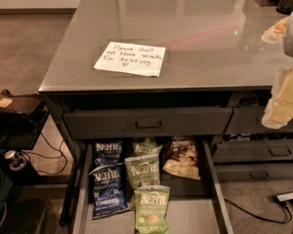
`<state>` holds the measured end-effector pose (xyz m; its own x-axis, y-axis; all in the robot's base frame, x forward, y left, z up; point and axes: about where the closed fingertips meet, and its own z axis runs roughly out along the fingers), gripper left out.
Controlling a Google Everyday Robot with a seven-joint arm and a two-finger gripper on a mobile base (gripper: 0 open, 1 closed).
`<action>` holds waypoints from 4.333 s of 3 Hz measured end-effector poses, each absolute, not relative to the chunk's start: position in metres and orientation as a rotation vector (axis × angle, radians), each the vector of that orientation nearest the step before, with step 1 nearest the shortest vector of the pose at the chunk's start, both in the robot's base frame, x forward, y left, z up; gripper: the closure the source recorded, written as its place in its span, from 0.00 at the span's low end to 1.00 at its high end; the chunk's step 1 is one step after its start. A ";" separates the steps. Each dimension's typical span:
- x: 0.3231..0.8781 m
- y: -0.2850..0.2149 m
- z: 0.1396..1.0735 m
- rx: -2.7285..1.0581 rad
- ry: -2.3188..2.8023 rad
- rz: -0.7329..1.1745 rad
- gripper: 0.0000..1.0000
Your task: Pick blue chip bag from middle drawer and place on counter
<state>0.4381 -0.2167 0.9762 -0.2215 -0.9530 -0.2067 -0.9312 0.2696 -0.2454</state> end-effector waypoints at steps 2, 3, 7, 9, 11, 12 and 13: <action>0.436 -0.212 0.975 -1.706 2.224 -0.083 0.00; 0.423 -0.188 0.957 -1.661 2.183 0.000 0.00; 0.413 -0.040 0.752 -1.467 2.031 0.572 0.00; 0.427 -0.024 0.722 -1.479 2.026 0.569 0.00; 0.483 0.013 0.509 -1.588 2.146 0.517 0.00; 0.583 0.053 0.462 -1.700 1.924 0.322 0.00; 0.597 0.071 0.447 -1.724 1.862 0.292 0.00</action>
Offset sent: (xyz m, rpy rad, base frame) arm -0.0048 0.0078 -0.0087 0.0442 0.0063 -0.0088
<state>0.5967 0.0714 0.4474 0.0025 -0.8381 -0.5455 -0.9648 0.1414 -0.2216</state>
